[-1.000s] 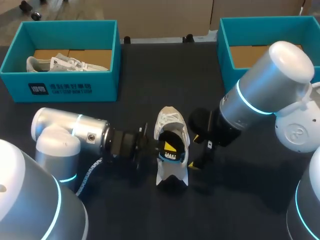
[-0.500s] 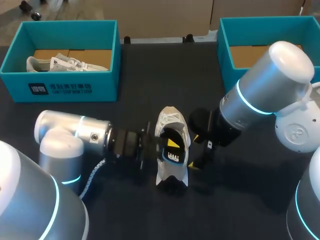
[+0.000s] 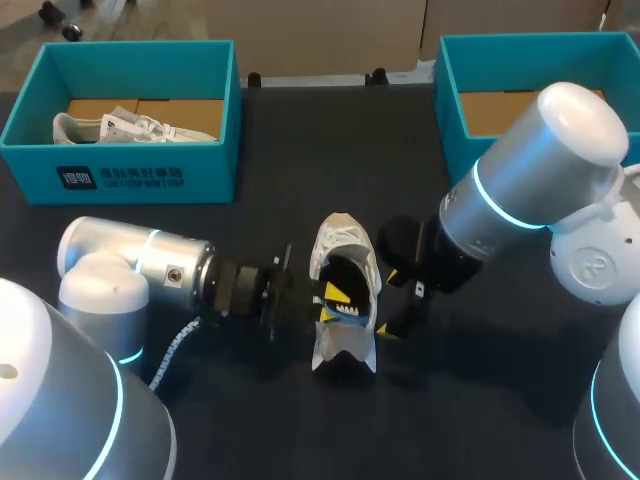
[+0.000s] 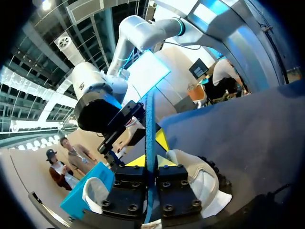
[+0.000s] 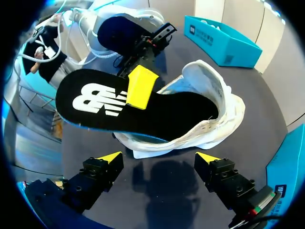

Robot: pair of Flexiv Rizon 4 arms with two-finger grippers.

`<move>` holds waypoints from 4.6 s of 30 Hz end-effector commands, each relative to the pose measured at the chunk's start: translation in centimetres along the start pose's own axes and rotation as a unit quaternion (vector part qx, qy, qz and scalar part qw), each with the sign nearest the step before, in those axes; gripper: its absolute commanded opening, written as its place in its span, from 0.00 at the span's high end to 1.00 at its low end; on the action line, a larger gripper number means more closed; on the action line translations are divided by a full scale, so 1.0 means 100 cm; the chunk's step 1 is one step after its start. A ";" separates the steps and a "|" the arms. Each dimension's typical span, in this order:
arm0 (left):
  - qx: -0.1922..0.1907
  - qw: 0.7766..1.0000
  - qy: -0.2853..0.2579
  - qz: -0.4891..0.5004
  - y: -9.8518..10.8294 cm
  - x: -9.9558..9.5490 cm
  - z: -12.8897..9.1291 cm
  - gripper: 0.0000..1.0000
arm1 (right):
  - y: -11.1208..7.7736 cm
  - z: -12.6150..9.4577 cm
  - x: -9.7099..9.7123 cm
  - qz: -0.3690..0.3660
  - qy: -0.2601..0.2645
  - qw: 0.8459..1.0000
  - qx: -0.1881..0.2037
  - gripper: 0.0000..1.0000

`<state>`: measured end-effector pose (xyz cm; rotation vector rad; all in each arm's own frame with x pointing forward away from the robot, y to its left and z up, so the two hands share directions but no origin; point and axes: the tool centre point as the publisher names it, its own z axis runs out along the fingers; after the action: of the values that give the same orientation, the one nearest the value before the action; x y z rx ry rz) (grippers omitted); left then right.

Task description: Take the shoe out of the shoebox, open the shoe tongue, remove and reinsert the insole, then place the shoe into the shoebox

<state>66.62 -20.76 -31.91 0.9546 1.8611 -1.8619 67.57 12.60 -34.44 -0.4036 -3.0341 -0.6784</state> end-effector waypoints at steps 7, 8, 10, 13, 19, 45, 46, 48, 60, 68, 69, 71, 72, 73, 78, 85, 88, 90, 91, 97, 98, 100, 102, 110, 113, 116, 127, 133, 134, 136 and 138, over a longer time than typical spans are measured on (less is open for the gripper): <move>-0.026 0.999 0.027 0.031 0.022 0.001 0.004 1.00 | 0.000 0.000 0.001 0.000 -0.001 1.000 0.000 0.00; -0.025 0.999 0.028 0.033 0.025 0.001 0.004 1.00 | 0.000 0.000 0.001 0.000 -0.001 1.000 0.000 0.00; -0.029 0.998 0.027 0.043 0.031 -0.001 0.004 1.00 | 0.000 0.000 0.001 0.000 -0.001 1.000 0.000 0.00; -0.033 0.997 0.027 0.058 0.040 -0.003 0.003 1.00 | 0.000 0.000 0.001 0.000 -0.001 1.000 0.000 0.00; -0.064 0.995 0.025 0.076 0.054 -0.005 0.003 1.00 | 0.000 0.000 0.001 0.000 -0.001 1.000 0.000 0.00; -0.042 0.997 0.033 0.064 0.011 -0.001 0.003 1.00 | 0.000 0.000 0.001 0.000 -0.001 1.000 0.000 0.00; -0.050 0.996 0.034 0.067 0.014 -0.001 0.004 1.00 | 0.000 0.000 0.001 0.000 -0.001 1.000 0.000 0.00; -0.063 0.995 0.036 0.072 0.022 -0.001 0.006 1.00 | 0.000 0.000 0.001 0.000 -0.001 1.000 0.000 0.00; -0.092 0.993 0.023 0.075 0.041 -0.004 0.000 1.00 | 0.000 0.000 0.001 0.000 -0.001 1.000 0.000 0.00; -0.083 0.994 0.023 0.060 0.015 -0.008 -0.007 0.57 | 0.000 0.000 0.001 0.000 -0.001 1.000 0.000 0.00; -0.090 0.994 0.024 0.055 0.012 -0.008 -0.007 0.58 | 0.000 0.000 0.001 0.000 -0.001 1.000 0.000 0.00; -0.099 0.994 0.029 0.048 0.007 -0.008 -0.007 0.58 | 0.000 0.000 0.001 0.000 -0.001 1.000 0.000 0.00; -0.107 0.993 0.025 0.045 0.004 -0.009 -0.007 0.58 | 0.000 0.000 0.001 0.000 -0.001 1.000 0.000 0.00; -0.114 0.992 0.029 0.041 0.002 -0.008 -0.007 0.58 | 0.000 0.000 0.001 0.000 -0.001 1.000 0.000 0.00; -0.143 0.989 0.041 0.024 -0.006 -0.005 -0.001 0.65 | 0.000 0.000 0.001 0.000 -0.001 1.000 0.000 0.00; -0.183 0.981 0.067 0.011 -0.001 -0.001 0.005 0.76 | 0.000 0.000 0.001 0.000 -0.001 1.000 0.000 0.00; -0.187 0.980 0.070 0.006 0.006 0.000 0.004 0.76 | 0.000 0.000 0.001 0.000 -0.001 1.000 0.000 0.00; -0.189 0.980 0.069 0.001 0.011 0.001 0.004 0.74 | 0.000 0.000 0.001 0.000 -0.001 1.000 0.000 0.00; -0.193 0.979 0.068 0.000 0.013 0.000 0.004 0.75 | 0.000 0.000 0.001 0.000 -0.001 1.000 0.000 0.00; -0.202 0.978 0.059 -0.009 0.024 -0.004 0.004 0.76 | 0.000 0.000 0.001 0.000 -0.001 1.000 0.000 0.00; -0.202 0.978 0.059 -0.010 0.025 -0.004 0.005 0.77 | 0.000 0.000 0.001 0.000 -0.001 1.000 0.000 0.00; -0.199 0.978 0.064 -0.011 0.028 -0.002 0.007 0.87 | 0.000 0.000 0.001 0.000 -0.001 1.000 0.000 0.00; -0.195 0.978 0.076 -0.009 0.030 0.001 0.009 1.00 | 0.000 0.000 0.001 0.000 -0.001 1.000 0.000 0.00; -0.198 0.976 0.078 0.037 0.048 0.003 0.000 1.00 | 0.000 0.000 0.001 0.000 -0.001 1.000 0.000 0.00; -0.213 0.973 0.067 0.051 0.061 0.003 0.001 1.00 | 0.000 0.000 0.001 0.000 -0.001 1.000 0.000 0.00; -0.223 0.971 0.064 0.054 0.066 0.003 0.001 1.00 | 0.000 0.000 0.001 0.000 -0.001 1.000 0.000 0.00; -0.179 0.981 0.066 0.020 0.032 -0.004 -0.006 0.53 | 0.000 0.000 0.001 0.000 -0.001 1.000 0.000 0.00; -0.173 0.982 0.078 0.023 0.027 -0.002 0.001 0.69 | 0.000 0.000 0.001 0.000 -0.001 1.000 0.000 0.00; -0.173 0.981 0.082 0.023 0.029 -0.001 0.003 0.91 | 0.000 0.000 0.001 0.000 -0.001 1.000 0.000 0.00; -0.177 0.979 0.095 0.030 0.035 0.003 0.004 1.00 | 0.000 0.000 0.001 0.000 -0.001 1.000 0.000 0.00; -0.190 0.976 0.103 0.038 0.042 0.005 0.004 1.00 | 0.000 0.000 0.001 0.000 -0.001 1.000 0.000 0.00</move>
<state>68.37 -20.67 -34.76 1.0775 2.1483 -1.3642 67.57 12.60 -34.44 -0.4036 -3.0341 -0.6783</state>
